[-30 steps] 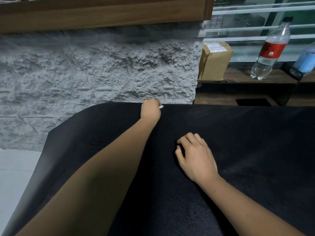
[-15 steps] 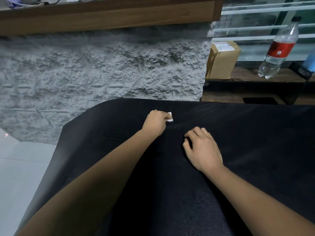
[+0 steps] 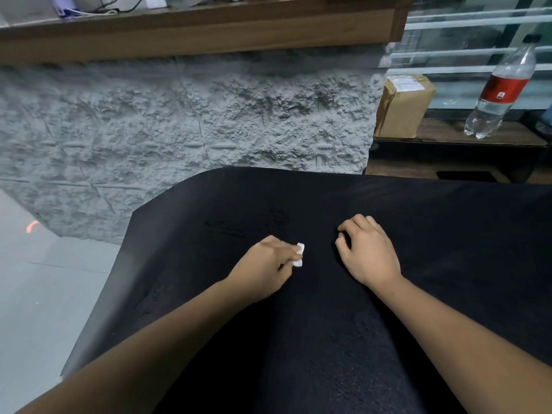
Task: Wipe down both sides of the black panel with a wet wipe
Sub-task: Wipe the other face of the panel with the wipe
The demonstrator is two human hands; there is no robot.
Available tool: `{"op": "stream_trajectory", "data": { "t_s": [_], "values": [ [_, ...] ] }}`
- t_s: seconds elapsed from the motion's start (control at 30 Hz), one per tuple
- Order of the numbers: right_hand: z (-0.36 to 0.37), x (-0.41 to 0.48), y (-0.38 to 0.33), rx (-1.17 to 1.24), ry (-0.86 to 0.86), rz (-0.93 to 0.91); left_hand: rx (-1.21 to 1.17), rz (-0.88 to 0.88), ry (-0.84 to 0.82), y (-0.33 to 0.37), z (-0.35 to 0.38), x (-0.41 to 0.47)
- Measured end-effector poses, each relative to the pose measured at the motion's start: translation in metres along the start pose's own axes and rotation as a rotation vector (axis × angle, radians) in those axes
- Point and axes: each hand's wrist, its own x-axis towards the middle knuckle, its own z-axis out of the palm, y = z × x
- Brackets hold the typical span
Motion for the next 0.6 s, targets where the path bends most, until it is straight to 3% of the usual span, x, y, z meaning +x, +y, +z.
{"op": "stream_trajectory", "data": {
  "t_s": [0.17, 0.27, 0.6],
  "values": [
    [0.002, 0.000, 0.002, -0.005, 0.000, 0.001, 0.019, 0.099, -0.051, -0.004, -0.004, -0.027],
    [0.003, 0.000, 0.002, 0.004, 0.006, 0.000, 0.070, 0.092, 0.000, -0.025, -0.018, -0.017],
    [0.002, 0.000, 0.001, 0.004, 0.003, 0.000, 0.234, -0.268, 0.230, -0.120, -0.068, 0.020]
  ]
}}
